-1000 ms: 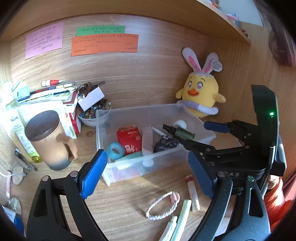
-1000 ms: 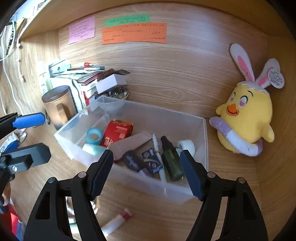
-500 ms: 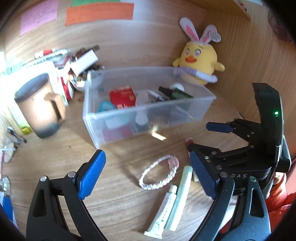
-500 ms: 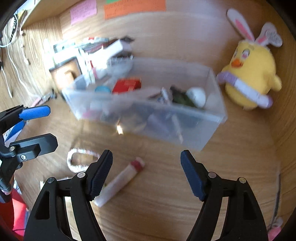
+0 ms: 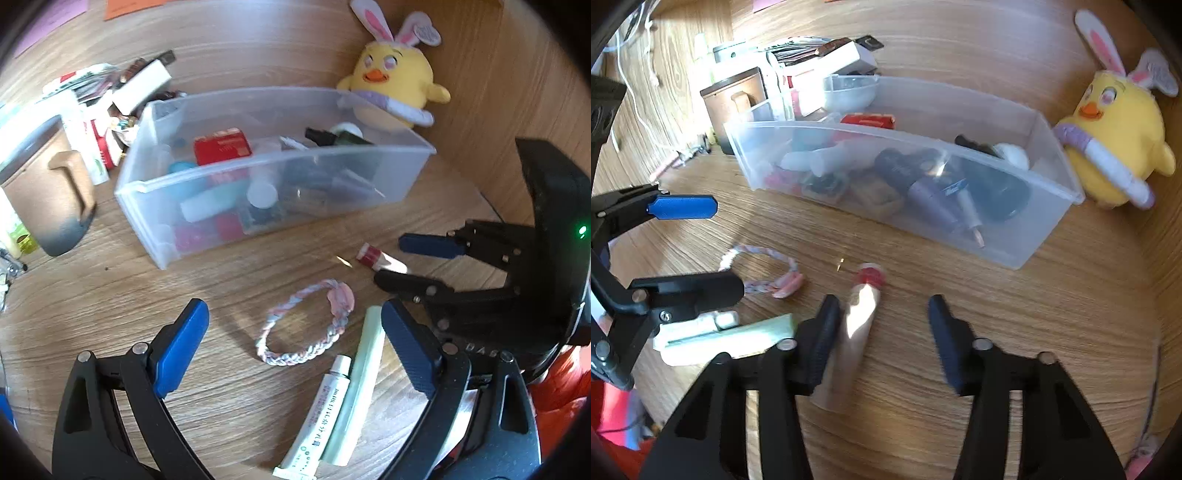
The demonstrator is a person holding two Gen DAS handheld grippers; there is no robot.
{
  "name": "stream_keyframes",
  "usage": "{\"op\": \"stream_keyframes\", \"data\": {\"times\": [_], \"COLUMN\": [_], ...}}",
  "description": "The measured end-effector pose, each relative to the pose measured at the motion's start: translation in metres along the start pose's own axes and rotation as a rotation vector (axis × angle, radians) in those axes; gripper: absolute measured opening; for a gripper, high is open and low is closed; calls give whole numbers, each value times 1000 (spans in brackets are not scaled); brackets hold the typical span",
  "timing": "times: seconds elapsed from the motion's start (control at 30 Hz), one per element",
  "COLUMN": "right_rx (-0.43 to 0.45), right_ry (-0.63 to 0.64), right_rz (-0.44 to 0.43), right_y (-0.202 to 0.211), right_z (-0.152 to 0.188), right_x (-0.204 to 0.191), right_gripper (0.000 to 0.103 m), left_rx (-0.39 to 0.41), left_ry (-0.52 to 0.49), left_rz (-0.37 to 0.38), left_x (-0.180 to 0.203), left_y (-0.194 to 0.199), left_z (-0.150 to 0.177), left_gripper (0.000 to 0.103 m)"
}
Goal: Organize objects
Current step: 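Grasp the braided pink-white bracelet with the left gripper while the right gripper grasps the red-capped tube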
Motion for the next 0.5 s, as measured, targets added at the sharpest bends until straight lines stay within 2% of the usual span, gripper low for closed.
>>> {"op": "stream_keyframes", "data": {"times": [0.2,0.3,0.37,0.4,0.43,0.5], "right_rx": [9,14,16,18,20,22], "right_ry": [7,-2,-4,-3,-3,-3], "right_rz": [2,9,16,16,14,10], "right_y": [5,7,8,10,11,14], "right_z": [4,6,6,7,8,9], "right_x": [8,12,14,14,14,14], "right_gripper": [14,14,14,14,14,14], "left_rx": [-26,-33,-37,-45,-51,-55], "left_ry": [-24,-24,-12,-7,-2,18], "left_rz": [-7,-6,0,3,11,21], "left_x": [6,7,6,5,5,1], "left_y": [-9,-12,-15,-17,-19,-20], "left_z": [-1,-3,-4,-4,-4,-4], "left_gripper": [95,95,89,82,78,77]}}
Point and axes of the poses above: each gripper's, at about its wrist camera, not at the fingertips, and y roughly against the way its jaws point, x to its right, z to its underside, the point moved 4 cm from there along -y, roughly the way its jaws point, and after that the axes turned 1 degree about x, right-handed, at the moved point
